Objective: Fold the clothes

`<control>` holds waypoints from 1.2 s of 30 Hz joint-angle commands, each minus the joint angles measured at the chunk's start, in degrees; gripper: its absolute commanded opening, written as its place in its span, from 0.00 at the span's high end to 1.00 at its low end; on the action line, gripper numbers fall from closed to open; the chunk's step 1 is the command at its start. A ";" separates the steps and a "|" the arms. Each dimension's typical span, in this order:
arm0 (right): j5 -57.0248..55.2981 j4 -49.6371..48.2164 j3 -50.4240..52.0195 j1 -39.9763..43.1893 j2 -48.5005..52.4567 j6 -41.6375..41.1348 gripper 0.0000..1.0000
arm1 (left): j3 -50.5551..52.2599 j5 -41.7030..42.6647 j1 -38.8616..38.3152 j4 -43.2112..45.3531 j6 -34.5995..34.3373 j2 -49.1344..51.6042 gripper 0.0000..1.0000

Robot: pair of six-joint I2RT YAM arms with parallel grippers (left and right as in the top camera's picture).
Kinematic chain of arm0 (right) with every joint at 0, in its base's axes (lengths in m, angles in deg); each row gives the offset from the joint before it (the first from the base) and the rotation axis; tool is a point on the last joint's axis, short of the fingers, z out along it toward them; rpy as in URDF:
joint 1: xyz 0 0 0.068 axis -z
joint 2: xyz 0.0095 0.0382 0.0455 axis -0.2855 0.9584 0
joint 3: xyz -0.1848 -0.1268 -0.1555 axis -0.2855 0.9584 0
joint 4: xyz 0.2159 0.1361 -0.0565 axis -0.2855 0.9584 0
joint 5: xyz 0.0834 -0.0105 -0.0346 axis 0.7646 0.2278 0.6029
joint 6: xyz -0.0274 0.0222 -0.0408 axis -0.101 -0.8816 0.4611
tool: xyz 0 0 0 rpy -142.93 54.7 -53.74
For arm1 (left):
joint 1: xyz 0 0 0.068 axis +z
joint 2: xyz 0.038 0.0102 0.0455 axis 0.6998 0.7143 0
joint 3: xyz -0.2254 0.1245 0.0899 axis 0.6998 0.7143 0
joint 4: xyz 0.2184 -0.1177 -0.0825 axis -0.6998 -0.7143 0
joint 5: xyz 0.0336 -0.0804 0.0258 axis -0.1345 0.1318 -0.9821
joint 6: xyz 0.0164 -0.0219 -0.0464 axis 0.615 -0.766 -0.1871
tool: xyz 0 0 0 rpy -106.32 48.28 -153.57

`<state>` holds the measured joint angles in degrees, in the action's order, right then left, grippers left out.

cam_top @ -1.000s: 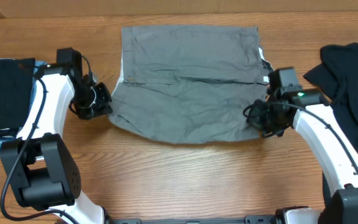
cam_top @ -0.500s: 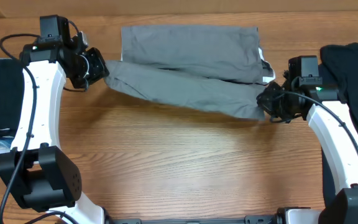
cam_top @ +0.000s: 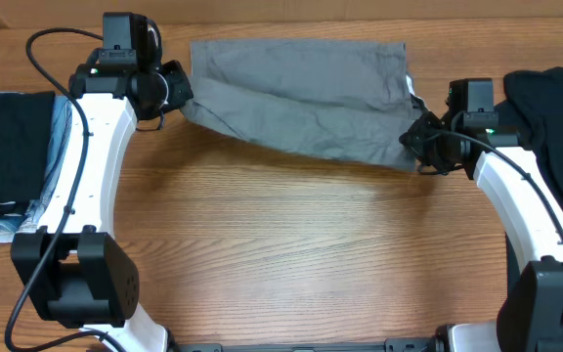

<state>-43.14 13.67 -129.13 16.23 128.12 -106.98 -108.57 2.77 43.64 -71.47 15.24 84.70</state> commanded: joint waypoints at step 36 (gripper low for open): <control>-2.78 -38.01 -1.68 3.85 12.07 1.11 0.96 | -9.53 -3.98 -2.36 19.17 -4.26 22.58 0.93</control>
<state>-43.17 -22.28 -129.30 19.61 140.03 -106.65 -116.89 0.26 42.11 -54.01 10.50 103.49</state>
